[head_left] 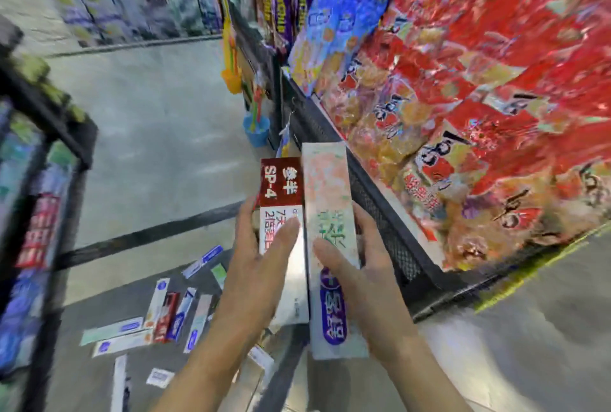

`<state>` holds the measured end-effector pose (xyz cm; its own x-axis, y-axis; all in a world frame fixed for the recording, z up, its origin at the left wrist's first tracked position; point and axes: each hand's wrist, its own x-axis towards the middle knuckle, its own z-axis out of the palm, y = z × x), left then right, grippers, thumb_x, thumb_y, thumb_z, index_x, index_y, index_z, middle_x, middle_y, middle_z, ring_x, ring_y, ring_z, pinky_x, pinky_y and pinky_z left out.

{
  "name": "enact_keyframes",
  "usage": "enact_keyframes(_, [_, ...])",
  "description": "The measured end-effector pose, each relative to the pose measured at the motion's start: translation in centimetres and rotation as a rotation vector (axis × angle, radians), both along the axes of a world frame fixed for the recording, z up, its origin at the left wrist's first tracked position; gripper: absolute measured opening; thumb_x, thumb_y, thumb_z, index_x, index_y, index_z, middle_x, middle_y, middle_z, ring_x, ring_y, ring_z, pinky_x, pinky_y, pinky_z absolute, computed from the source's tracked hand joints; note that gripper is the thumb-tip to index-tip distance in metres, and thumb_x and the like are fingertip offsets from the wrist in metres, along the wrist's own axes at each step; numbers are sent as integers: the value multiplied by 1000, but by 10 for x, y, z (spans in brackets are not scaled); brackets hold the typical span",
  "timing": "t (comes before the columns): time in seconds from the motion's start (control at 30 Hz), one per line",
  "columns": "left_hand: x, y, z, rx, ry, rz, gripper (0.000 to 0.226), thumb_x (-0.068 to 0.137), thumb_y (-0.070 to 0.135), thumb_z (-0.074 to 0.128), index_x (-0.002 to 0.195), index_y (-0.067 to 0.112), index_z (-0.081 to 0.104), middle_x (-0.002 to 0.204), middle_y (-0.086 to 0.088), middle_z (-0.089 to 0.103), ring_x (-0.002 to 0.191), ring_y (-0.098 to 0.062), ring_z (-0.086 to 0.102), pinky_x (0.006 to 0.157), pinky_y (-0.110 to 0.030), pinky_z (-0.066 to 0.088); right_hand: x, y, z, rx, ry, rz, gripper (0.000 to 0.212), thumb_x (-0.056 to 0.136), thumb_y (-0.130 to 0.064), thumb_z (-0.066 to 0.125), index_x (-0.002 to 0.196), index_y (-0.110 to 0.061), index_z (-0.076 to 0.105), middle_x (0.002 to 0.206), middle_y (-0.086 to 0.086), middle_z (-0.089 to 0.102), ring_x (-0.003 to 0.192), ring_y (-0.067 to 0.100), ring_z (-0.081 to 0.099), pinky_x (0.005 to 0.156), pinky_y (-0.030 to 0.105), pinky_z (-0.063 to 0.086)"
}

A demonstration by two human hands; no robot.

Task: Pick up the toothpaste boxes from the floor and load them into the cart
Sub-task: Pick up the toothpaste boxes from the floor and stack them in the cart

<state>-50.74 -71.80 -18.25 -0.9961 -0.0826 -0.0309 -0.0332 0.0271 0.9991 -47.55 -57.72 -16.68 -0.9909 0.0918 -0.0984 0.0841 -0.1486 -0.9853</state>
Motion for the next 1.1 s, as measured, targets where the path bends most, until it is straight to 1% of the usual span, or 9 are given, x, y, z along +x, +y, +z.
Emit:
enact_keyframes(0.1, [19, 1, 59, 29, 7, -10, 44, 94, 47, 62, 127, 66, 39, 110, 29, 67, 101, -8, 71, 80, -35, 59, 17, -1, 58, 86, 34, 7, 56, 91, -22, 70, 138, -42, 47, 108, -6, 74, 96, 17, 74, 86, 41, 60])
enact_keyframes(0.23, [34, -3, 106, 71, 62, -81, 50, 95, 40, 61, 135, 57, 37, 112, 18, 70, 89, -12, 75, 64, -25, 60, 32, -6, 102, 109, 69, -74, 57, 78, -38, 71, 126, -52, 45, 100, -14, 74, 91, 18, 75, 75, 37, 63])
enact_keyframes(0.37, [41, -15, 126, 113, 125, -169, 50, 95, 37, 63, 137, 52, 41, 113, 15, 71, 91, -13, 75, 68, -29, 62, 54, -21, 116, 139, 90, -201, 55, 84, -30, 74, 128, -49, 47, 95, -7, 73, 85, 16, 75, 69, 34, 63])
enact_keyframes(0.47, [49, -26, 130, 123, 162, -270, 46, 95, 36, 63, 134, 52, 43, 111, 19, 71, 95, -8, 73, 72, -31, 61, 81, -38, 118, 200, 127, -324, 57, 85, -27, 76, 129, -49, 48, 97, -6, 71, 86, 8, 72, 68, 27, 61])
enact_keyframes(0.57, [63, -32, 127, 134, 179, -417, 50, 93, 36, 65, 137, 47, 44, 114, 22, 70, 102, -1, 69, 77, -25, 56, 115, -52, 115, 177, 114, -460, 55, 84, -26, 78, 122, -55, 50, 98, -9, 72, 91, 14, 73, 76, 37, 62])
enact_keyframes(0.67, [89, -22, 124, 152, 163, -588, 51, 93, 34, 65, 139, 42, 46, 117, 21, 69, 106, -1, 68, 85, -30, 56, 158, -61, 112, 120, 84, -647, 53, 81, -24, 78, 118, -52, 52, 96, -3, 73, 87, 22, 74, 74, 41, 63])
enact_keyframes(0.8, [135, 6, 121, 209, 96, -859, 51, 97, 27, 62, 142, 41, 43, 109, 23, 72, 97, 2, 70, 73, -18, 56, 223, -63, 114, 41, 66, -905, 51, 83, -13, 74, 118, -44, 54, 96, -5, 77, 86, 21, 76, 67, 34, 63])
enact_keyframes(0.93, [192, 39, 118, 191, 105, -1088, 49, 95, 32, 64, 137, 48, 45, 116, 22, 70, 105, 4, 67, 86, -25, 53, 293, -61, 108, 74, 46, -1155, 51, 84, -14, 74, 124, -39, 54, 99, -3, 77, 90, 23, 76, 81, 48, 62])
enact_keyframes(1.1, [280, 86, 116, 210, 143, -1381, 57, 92, 18, 70, 140, 34, 45, 120, 19, 69, 108, 1, 66, 91, -22, 53, 386, -55, 97, 59, 77, -1466, 53, 78, -20, 77, 123, -38, 57, 99, 4, 76, 91, 29, 74, 88, 58, 57])
